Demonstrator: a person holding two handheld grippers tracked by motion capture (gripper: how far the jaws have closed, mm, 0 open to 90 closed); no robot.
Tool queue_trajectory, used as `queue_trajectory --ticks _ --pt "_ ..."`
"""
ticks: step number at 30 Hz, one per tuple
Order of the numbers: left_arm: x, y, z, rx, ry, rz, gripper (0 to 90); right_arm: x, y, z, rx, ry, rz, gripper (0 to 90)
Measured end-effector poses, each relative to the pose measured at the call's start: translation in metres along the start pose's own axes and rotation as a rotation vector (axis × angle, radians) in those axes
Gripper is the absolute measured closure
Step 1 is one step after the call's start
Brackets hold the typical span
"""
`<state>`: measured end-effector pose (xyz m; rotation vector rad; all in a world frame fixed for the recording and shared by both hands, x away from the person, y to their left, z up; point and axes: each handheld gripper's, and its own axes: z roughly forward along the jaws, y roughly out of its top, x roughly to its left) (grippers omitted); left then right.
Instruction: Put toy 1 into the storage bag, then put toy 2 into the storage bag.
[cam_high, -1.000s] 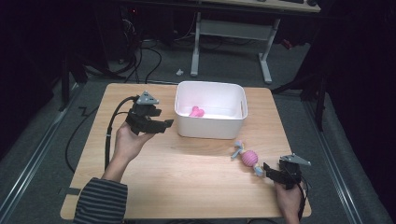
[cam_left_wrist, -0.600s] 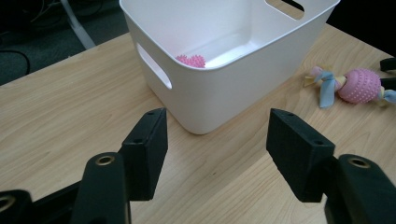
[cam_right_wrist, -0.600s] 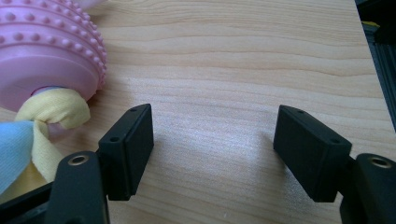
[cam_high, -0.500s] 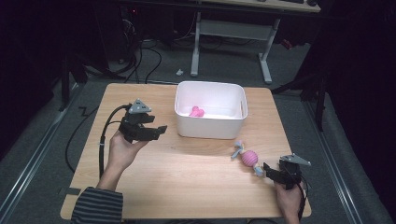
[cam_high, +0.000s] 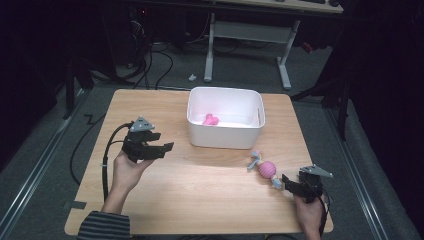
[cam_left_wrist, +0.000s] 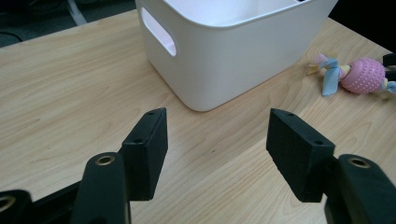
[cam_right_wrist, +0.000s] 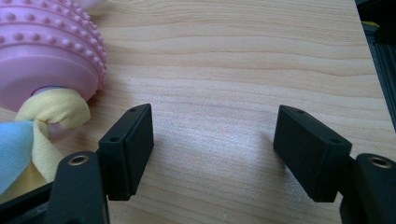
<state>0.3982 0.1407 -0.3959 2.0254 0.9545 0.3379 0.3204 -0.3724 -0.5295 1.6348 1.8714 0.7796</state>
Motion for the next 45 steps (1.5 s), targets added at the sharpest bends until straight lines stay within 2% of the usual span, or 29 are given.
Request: queue_trajectory --ticks 3,4,14,20,31,40,45 --pt "0.001 -0.004 0.0 0.0 -0.003 -0.011 38.9 0.0 0.0 0.0 0.0 0.0 0.0 29.1" --pt "0.002 -0.008 0.001 -0.006 -0.008 -0.026 38.9 0.0 0.0 0.0 0.0 0.0 0.0 29.1" --pt "0.007 -0.026 0.001 0.007 0.001 -0.056 38.8 0.0 0.0 0.0 0.0 0.0 0.001 29.1" --pt "0.008 -0.039 0.01 0.02 -0.013 -0.086 38.8 0.0 0.0 0.0 0.0 0.0 0.001 29.1" --pt "0.004 -0.051 0.03 0.064 -0.005 -0.081 38.3 0.0 0.0 0.0 0.0 0.0 0.001 29.1" --pt "0.001 -0.066 0.048 0.102 -0.004 -0.087 38.2 0.0 0.0 0.0 0.0 0.0 0.0 29.1" --pt "0.0 -0.071 0.056 0.108 0.006 -0.081 38.0 0.0 0.0 0.0 0.0 0.0 -0.003 29.1"
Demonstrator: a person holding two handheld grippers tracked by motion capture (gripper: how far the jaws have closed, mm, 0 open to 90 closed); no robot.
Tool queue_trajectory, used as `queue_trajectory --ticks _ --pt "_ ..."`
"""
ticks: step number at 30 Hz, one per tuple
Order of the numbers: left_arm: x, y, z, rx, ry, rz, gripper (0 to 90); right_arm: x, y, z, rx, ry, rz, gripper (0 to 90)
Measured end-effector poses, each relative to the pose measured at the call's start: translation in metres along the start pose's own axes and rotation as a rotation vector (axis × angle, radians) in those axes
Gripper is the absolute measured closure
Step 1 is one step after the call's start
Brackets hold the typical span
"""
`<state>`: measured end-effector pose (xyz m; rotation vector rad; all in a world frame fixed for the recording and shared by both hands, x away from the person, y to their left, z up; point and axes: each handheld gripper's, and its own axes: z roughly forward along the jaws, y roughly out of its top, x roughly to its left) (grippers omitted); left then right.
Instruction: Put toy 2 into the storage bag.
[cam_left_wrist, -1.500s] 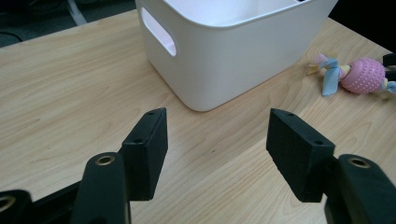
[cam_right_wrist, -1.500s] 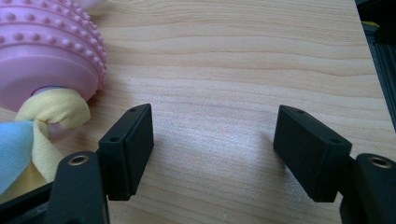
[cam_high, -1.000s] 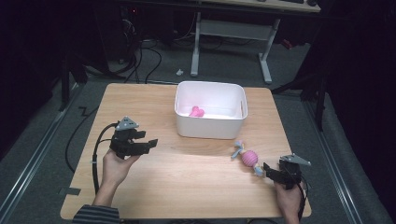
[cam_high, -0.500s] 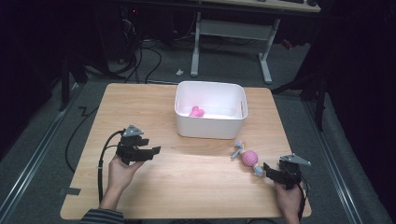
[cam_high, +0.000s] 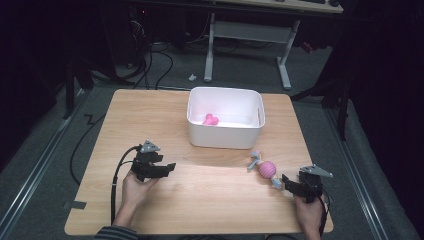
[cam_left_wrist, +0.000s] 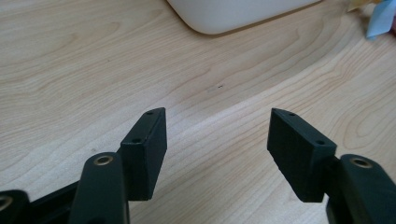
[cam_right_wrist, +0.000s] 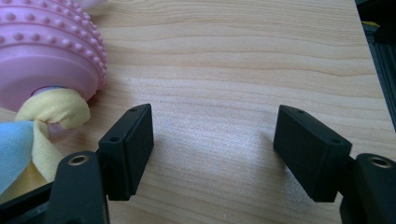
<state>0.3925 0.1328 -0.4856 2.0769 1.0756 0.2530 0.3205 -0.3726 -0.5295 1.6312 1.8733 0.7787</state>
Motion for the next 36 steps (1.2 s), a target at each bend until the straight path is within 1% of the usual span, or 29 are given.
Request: queue_trajectory --ticks 6,9,18,19,20,21,29,36 --pt "0.0 -0.006 0.01 0.011 -0.001 -0.014 38.0 0.0 0.0 0.0 0.001 0.0 0.003 29.1" --pt "-0.001 -0.008 0.014 0.004 0.002 -0.018 37.9 0.0 0.0 0.0 0.001 0.0 0.003 29.1" --pt "-0.002 -0.012 0.024 0.016 0.028 -0.01 37.8 0.0 0.0 0.0 0.001 0.0 0.003 29.1" --pt "-0.002 -0.012 0.026 0.018 0.038 -0.001 37.8 0.0 0.0 0.0 0.0 0.0 0.001 29.1" --pt "-0.002 -0.012 0.026 0.018 0.038 -0.001 37.8 0.0 0.0 0.0 0.0 0.0 0.001 29.1" --pt "-0.002 -0.013 0.029 0.015 0.051 0.004 37.8 0.0 0.0 0.0 0.0 0.0 0.0 29.1" --pt "-0.004 -0.015 0.039 0.005 0.079 0.022 37.8 0.0 0.0 0.0 0.0 0.0 0.001 29.1" --pt "-0.004 -0.017 0.046 0.006 0.106 0.06 37.3 0.0 0.0 0.0 0.0 0.0 0.0 29.1"
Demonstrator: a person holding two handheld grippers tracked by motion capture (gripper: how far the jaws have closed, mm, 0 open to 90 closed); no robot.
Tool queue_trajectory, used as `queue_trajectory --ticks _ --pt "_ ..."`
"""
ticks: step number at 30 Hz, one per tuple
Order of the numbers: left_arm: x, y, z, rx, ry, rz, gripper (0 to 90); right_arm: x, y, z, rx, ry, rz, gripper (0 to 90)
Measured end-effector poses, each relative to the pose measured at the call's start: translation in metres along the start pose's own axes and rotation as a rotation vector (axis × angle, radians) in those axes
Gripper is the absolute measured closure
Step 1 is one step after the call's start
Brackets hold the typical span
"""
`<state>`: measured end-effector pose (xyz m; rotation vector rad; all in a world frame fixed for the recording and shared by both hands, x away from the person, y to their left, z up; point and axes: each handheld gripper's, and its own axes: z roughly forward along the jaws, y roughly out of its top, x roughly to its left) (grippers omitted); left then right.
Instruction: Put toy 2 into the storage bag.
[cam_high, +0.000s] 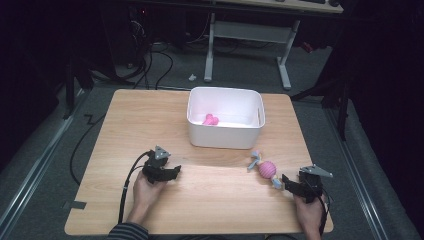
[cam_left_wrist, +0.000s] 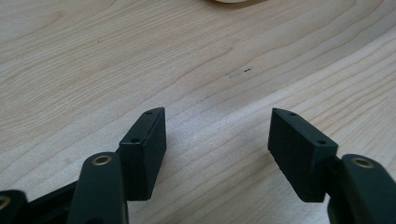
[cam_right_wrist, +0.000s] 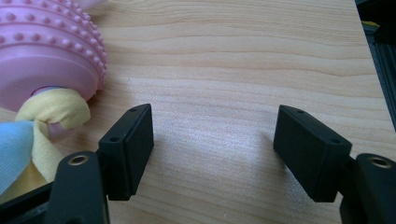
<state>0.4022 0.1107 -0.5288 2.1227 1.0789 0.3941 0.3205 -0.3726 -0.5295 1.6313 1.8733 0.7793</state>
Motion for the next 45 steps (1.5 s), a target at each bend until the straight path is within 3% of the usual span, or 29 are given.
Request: queue_trajectory --ticks 6,7,9,21,23,28,31,37,45 --pt "-0.001 -0.001 0.002 -0.013 0.008 0.01 34.8 0.0 0.0 0.0 0.0 0.003 -0.002 29.0" --pt "-0.004 -0.004 0.003 -0.035 0.017 0.031 33.1 0.0 0.0 0.0 -0.003 0.005 -0.007 28.3" --pt "-0.004 -0.006 0.003 -0.053 0.018 0.03 32.6 0.0 0.0 0.0 -0.001 0.007 -0.002 27.7" --pt "-0.003 -0.007 0.002 -0.043 0.023 0.026 27.9 -0.002 0.003 -0.002 0.032 0.042 -0.035 28.5" --pt "-0.003 -0.007 0.002 -0.042 0.022 0.027 26.9 -0.006 0.006 -0.005 0.056 0.081 -0.02 30.6" --pt "-0.003 -0.007 0.003 -0.037 0.028 0.021 22.7 -0.009 0.011 -0.02 0.023 0.103 -0.03 35.2" --pt "-0.003 -0.007 0.003 -0.035 0.03 0.019 21.9 -0.01 0.013 -0.03 0.007 0.122 -0.052 36.6" --pt "-0.003 -0.007 0.003 -0.035 0.03 0.019 21.9 -0.004 0.019 -0.042 0.029 0.175 -0.085 38.5" --pt "-0.003 -0.007 0.003 -0.035 0.03 0.019 21.9 0.013 0.039 -0.048 0.049 0.194 -0.175 38.3"
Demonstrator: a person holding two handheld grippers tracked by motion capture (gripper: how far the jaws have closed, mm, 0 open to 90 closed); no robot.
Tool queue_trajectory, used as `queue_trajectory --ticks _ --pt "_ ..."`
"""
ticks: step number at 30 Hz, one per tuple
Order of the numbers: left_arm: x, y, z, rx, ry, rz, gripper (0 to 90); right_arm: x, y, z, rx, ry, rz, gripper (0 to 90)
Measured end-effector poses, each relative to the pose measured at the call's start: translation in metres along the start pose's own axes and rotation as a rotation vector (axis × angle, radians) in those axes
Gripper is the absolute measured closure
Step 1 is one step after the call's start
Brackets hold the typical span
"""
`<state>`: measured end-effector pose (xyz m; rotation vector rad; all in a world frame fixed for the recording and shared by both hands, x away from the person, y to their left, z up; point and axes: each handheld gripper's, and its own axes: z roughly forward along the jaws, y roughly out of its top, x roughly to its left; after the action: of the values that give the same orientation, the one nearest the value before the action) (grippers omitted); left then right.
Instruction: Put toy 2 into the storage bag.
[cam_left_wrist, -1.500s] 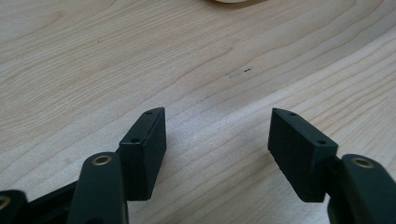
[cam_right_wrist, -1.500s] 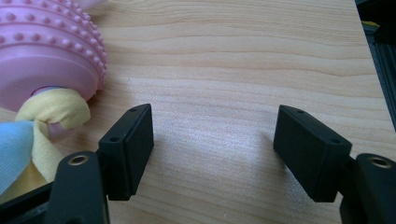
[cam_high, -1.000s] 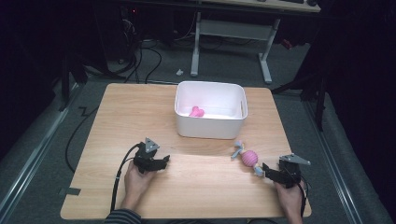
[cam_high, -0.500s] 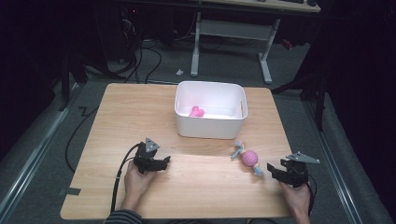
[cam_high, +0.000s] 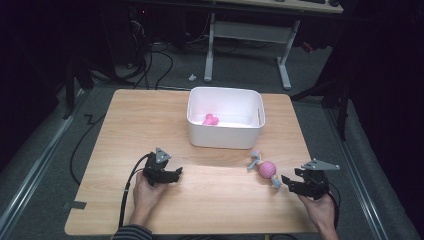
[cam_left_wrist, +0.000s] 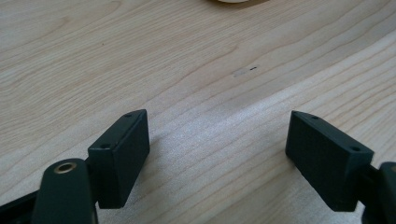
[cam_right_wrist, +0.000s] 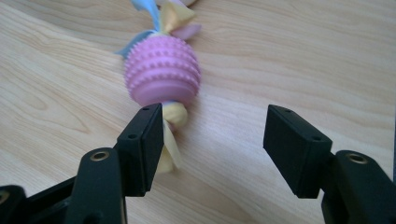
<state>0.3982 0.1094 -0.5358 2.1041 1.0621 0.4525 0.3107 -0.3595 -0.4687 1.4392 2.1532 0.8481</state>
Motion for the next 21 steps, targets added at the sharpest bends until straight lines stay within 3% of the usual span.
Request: queue_trajectory --ticks 5,21 --pt "0.0 0.0 0.0 0.0 0.0 -0.001 21.8 0.012 0.022 0.005 0.037 0.023 -0.067 36.9" --pt "0.0 0.0 0.0 0.004 0.0 0.002 19.0 0.026 0.043 0.035 0.138 0.033 -0.12 32.1"
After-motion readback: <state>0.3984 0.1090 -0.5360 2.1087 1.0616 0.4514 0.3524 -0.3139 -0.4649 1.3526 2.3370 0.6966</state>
